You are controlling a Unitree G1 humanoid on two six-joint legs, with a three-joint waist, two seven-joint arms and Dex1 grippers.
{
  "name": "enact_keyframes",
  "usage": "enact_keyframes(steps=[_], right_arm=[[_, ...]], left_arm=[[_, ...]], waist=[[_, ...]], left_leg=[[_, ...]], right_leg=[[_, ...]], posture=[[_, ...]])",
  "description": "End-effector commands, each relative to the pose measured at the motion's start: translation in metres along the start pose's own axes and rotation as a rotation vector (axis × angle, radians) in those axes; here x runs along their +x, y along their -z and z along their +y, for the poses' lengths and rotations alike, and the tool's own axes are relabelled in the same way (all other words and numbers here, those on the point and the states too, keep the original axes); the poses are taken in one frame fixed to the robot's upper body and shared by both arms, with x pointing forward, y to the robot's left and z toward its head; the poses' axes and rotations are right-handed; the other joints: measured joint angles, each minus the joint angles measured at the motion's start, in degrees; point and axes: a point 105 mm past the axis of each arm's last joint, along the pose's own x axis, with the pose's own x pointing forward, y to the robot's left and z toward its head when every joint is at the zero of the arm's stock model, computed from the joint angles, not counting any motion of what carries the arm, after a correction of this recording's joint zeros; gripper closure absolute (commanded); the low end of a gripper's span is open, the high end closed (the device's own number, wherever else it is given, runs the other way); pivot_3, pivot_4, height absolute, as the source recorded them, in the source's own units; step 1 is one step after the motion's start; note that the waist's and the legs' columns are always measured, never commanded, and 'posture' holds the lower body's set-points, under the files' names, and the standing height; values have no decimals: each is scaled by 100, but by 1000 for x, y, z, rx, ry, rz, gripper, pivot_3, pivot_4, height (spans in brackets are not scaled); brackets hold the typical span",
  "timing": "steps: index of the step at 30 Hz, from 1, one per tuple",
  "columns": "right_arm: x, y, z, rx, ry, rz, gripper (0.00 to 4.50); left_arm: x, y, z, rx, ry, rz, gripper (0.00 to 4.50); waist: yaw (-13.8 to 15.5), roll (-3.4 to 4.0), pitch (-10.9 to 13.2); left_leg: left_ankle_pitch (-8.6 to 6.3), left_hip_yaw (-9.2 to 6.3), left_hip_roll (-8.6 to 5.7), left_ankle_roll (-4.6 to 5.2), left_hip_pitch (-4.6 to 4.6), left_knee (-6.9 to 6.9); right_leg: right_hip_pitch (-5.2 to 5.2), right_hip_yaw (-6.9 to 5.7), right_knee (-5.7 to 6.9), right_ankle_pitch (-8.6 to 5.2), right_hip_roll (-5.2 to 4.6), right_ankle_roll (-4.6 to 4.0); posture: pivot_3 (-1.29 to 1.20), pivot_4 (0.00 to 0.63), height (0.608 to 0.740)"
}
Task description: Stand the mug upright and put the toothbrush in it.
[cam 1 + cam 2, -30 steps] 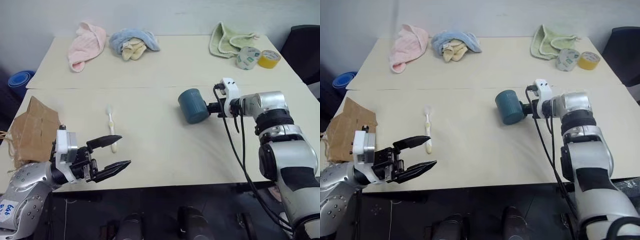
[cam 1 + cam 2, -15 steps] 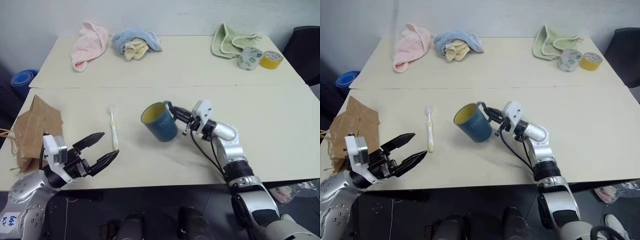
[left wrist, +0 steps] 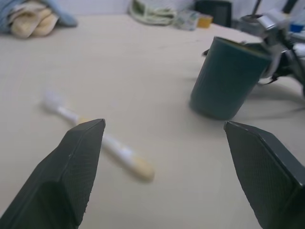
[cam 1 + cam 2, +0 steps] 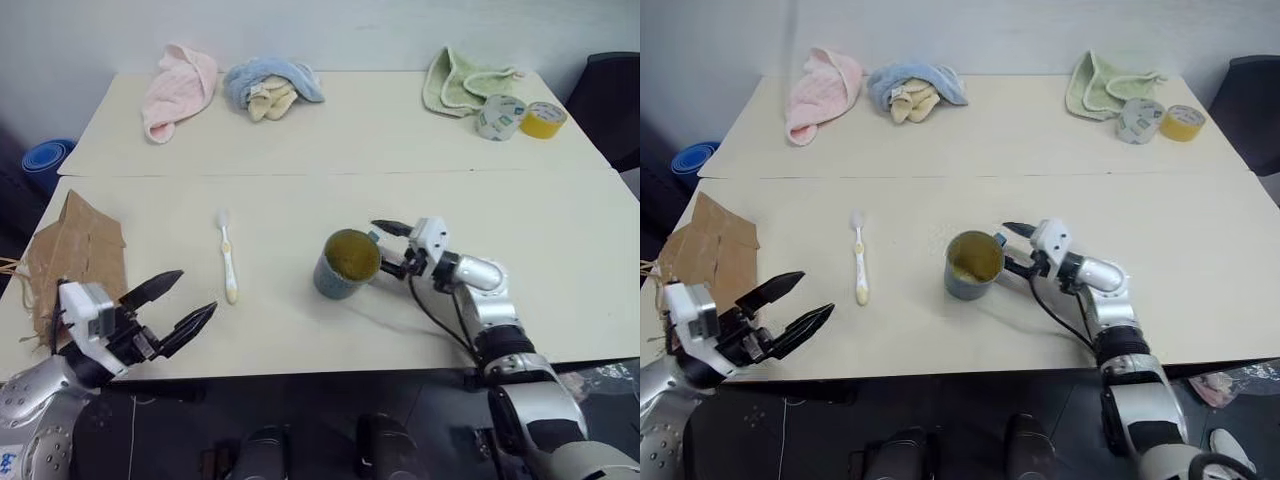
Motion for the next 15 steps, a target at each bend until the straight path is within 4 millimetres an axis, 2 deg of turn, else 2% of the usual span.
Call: enact_keyframes(steps=[1,5,8,10,12,15], right_arm=[[-31,-28,-10,-13,15,-147,7],[-66,-43,11,42,-157,-179,7],[-80,-58,22,41,-210,-220,7],[-85,-65,27,-3,-201,-239,7],[-87,-72,35,-61,-171,-263,7],[-85,-77,45,-101,-167,-268,7]], left_arm=[[-23,4,11,-26,-145,80,124],[-42,6,23,-4,-297,139,124],[-45,13,24,-72,-350,205,124],[-32,10,19,-140,-323,187,124],[-6,3,14,-187,-266,183,124],[22,-3,12,-241,-233,194,124]], waist=[[7,0,0],[49,0,1],[83,0,0],[107,0,0],[169,0,0],[275,0,-1]], left_leg=[[0,0,1,0,-1,0],[-1,1,2,3,-1,2],[-4,1,2,7,3,8],[-6,3,2,8,8,8],[-7,4,3,5,12,9],[-8,-15,0,3,8,28]], right_leg=[[0,0,-1,0,0,0],[5,-1,-7,0,0,0],[15,1,-15,-1,0,-2],[19,3,-17,-1,0,-3],[18,6,-12,-1,0,-4],[24,7,0,-1,0,-4]], posture=[[0,150,740],[0,150,740],[0,150,740],[0,150,740],[0,150,740],[0,150,740]])
